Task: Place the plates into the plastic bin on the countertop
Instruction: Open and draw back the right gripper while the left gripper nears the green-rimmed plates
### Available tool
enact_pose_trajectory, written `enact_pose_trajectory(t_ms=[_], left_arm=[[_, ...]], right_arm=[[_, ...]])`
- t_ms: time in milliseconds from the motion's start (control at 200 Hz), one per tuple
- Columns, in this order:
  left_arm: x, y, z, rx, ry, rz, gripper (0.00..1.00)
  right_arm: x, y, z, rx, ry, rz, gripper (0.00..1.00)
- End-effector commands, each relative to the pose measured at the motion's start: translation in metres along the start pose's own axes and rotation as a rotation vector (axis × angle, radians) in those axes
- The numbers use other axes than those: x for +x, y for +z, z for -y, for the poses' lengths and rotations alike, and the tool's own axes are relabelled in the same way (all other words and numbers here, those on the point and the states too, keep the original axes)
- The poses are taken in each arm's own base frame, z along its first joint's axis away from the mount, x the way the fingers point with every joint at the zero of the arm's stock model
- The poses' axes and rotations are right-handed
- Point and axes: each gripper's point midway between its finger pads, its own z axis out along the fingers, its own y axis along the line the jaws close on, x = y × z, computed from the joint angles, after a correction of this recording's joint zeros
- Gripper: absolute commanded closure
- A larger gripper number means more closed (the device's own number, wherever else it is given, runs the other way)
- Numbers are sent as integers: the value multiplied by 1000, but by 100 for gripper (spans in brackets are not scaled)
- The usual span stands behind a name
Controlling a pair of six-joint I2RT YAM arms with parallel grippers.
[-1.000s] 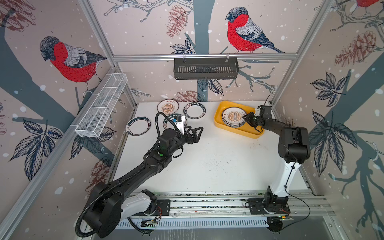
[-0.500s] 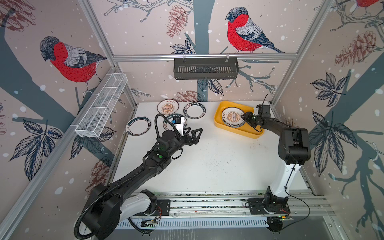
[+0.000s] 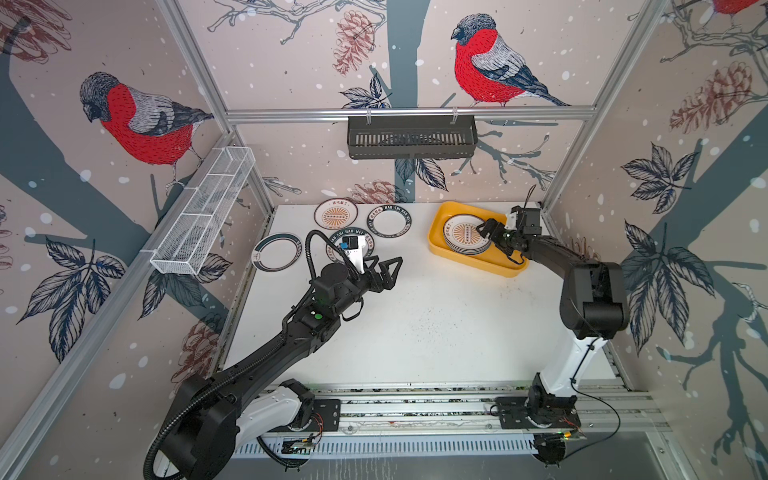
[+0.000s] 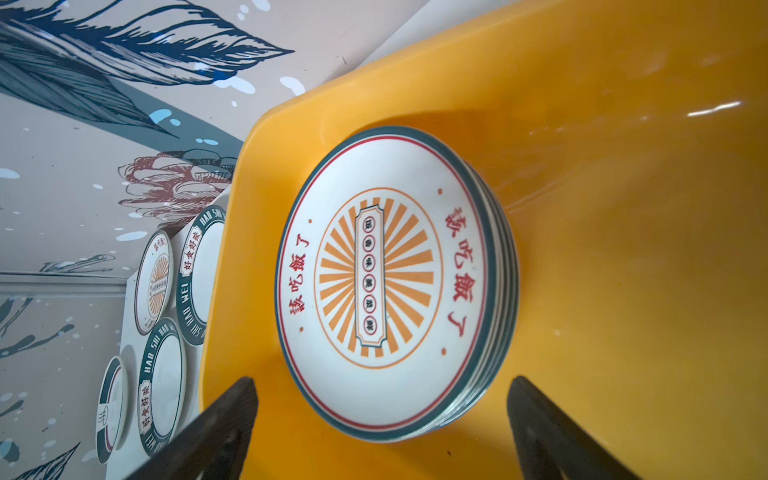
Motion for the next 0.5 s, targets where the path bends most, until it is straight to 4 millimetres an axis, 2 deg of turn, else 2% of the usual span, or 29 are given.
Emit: enact_pose_trajectory(t_ms=[0,270,495], left_arm=[[-3,-3,-1,-6,-9,18,4],[1,-4,-2,-12,-23,4,4],[4,-9,-20,-97,-58,5,4]], right_arm=[[-7,-8,-13,-28,-62,42,3],[2,-35,-43,-111,-132,76,0],[19,-60,-69,-175,-179,97,1]])
